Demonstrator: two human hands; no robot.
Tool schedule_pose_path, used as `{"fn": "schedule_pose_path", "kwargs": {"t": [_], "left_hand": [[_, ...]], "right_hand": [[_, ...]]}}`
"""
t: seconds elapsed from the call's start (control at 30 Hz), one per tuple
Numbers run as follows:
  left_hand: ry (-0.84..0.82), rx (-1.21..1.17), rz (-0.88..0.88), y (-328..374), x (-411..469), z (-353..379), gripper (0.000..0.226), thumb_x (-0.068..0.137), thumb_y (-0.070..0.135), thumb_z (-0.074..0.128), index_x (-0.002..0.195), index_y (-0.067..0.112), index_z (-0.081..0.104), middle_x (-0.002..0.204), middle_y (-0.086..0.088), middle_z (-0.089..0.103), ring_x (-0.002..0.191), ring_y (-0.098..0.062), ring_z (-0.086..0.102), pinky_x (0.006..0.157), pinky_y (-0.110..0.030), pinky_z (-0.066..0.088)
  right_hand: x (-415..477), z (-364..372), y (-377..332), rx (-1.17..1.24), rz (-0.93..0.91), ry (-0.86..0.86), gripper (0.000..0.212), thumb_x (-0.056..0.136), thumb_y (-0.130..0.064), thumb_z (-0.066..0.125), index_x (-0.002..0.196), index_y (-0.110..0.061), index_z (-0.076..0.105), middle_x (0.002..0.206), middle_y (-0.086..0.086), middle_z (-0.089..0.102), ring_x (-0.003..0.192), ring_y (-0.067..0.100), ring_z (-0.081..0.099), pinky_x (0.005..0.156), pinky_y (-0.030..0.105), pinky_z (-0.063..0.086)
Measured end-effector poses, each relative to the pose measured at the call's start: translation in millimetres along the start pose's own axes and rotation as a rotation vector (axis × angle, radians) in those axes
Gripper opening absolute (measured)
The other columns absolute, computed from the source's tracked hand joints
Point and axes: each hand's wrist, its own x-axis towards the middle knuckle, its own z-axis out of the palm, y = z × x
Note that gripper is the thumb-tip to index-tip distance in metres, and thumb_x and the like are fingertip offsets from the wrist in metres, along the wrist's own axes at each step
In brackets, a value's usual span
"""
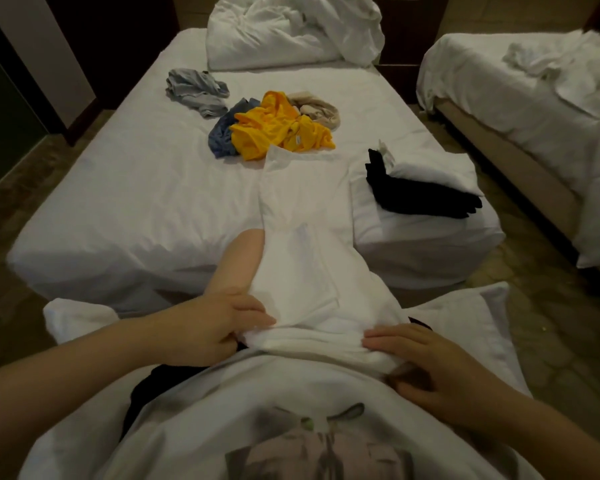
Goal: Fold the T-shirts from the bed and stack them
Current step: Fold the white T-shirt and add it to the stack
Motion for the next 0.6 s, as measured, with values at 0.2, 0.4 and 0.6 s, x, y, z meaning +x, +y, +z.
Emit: {"fn": "schedule_pose_path", "kwargs": {"t": [0.2,0.4,0.6], "left_hand": [[0.111,0.352,0.05,-27.5,0.6,-3.9,0.058,0.088,0.04,0.04,0.144,0.029,0.029,0.136,-0.003,0.052,0.122,-0.016,0.046,0.098,-0.029,0.043],[0.054,0.492,0.121,-30.8,34.6,-10.9,0.065,0.088,0.047,0.034,0.143,0.047,0.0,0.138,0.002,0.051,0.124,-0.014,0.049,0.103,-0.03,0.033],[0.022,0.518,0.233,-32.7,46.0,-12.1,0.058,0.08,0.04,0.042,0.137,0.05,0.033,0.125,0.001,0.062,0.113,-0.013,0.06,0.098,-0.029,0.035]], "right_hand": [[1.5,1.9,9.0,-0.092,-0.012,0.105,0.049,0.076,-0.049,0.048,0.123,-0.059,0.039,0.133,-0.039,0.032,0.13,-0.014,0.024,0.108,0.018,0.02],[-7.1,5.2,39.8,-0.026,-0.035,0.305,0.049,0.081,-0.044,0.055,0.124,-0.063,0.041,0.138,-0.027,0.042,0.128,0.003,0.037,0.1,0.041,0.042],[9.3,15.0,36.6,0.118,-0.106,0.174,0.034,0.086,-0.066,0.039,0.119,-0.071,0.036,0.144,-0.04,0.02,0.139,-0.004,0.016,0.111,0.025,0.017]]}}
